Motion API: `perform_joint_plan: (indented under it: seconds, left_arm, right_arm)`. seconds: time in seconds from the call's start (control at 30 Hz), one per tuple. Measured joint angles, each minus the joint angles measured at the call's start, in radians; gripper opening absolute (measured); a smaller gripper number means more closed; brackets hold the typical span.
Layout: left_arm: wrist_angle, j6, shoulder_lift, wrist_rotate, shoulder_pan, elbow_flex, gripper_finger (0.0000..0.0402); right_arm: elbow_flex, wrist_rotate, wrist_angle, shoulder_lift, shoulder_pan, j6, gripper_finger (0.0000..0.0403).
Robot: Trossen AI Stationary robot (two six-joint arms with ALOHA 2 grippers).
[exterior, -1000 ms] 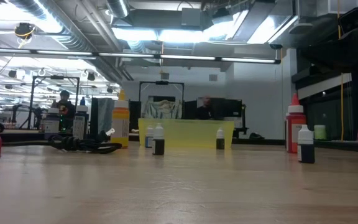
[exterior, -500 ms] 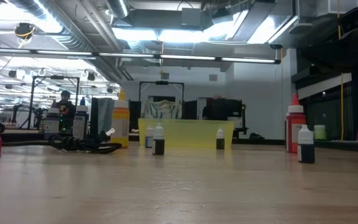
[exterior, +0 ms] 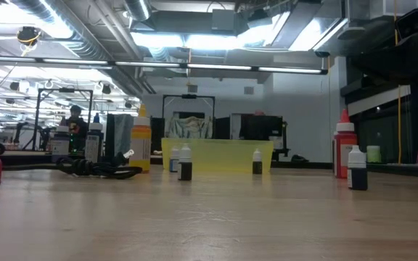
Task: Pick & Place food coloring
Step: Put the blue food coloring bottle into the yellow bin
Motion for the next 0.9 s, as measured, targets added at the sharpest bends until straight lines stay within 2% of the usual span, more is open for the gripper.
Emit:
perform_joint_plan:
  seconds: [0.17,0.3,0.5,0.7,0.9]
  left_arm:
    - [-0.032,0.090,-0.007,-0.169,0.085,0.079,0.0054]
    - [-0.031,0.177,-0.006,-0.278,0.202,0.130,0.0054]
    - [0.018,0.304,-0.006,-0.372,0.421,0.157,0.0054]
    - [0.029,0.354,0.023,-0.396,0.647,0.157,0.0052]
    - [0.013,0.412,0.101,-0.328,0.812,0.157,0.0051]
  right_arm:
    - [0.000,0.000,0.000,0.000,0.000,0.000,0.0056]
    - [0.000,0.000,0.000,0.000,0.000,0.000,0.0056]
    - [0.000,0.000,0.000,0.000,0.000,0.000,0.0056]
    - [0.000,0.000,0.000,0.000,0.000,0.000,0.0056]
    - [0.000,0.000,0.000,0.000,0.000,0.000,0.0056]
